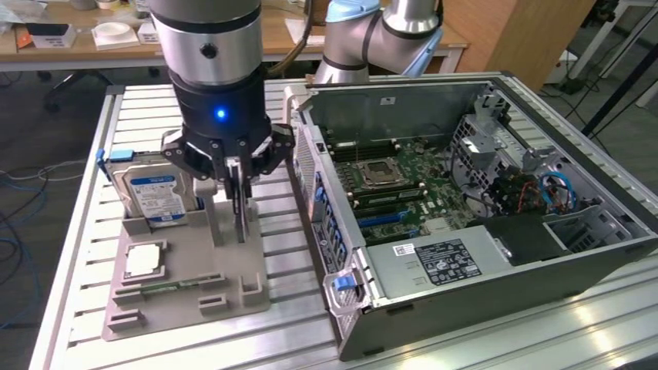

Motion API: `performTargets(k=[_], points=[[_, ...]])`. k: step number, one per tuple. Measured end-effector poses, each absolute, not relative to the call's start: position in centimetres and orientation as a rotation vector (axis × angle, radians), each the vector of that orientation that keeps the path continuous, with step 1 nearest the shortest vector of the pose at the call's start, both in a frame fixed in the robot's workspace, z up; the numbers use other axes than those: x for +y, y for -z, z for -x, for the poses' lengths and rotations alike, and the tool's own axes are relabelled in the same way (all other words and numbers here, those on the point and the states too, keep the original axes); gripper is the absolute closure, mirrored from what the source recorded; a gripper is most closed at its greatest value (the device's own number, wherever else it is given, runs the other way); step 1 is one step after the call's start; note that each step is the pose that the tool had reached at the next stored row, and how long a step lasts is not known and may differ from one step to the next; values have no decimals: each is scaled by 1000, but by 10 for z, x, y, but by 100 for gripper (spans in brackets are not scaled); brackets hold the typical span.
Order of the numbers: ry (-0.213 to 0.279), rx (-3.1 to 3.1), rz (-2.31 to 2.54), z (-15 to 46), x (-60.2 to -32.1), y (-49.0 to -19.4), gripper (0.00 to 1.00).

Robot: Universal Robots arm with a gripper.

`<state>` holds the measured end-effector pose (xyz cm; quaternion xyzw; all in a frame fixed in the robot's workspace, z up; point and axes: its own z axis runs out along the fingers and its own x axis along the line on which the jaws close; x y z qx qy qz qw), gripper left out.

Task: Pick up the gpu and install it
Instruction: 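Pick up the gpu and move the gpu toward the slot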

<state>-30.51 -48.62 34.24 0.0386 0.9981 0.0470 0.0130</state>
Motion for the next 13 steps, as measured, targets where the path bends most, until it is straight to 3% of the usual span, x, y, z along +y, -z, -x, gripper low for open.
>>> performTargets(k=[13], points=[[-146, 3110, -120, 305, -486, -354, 74]])
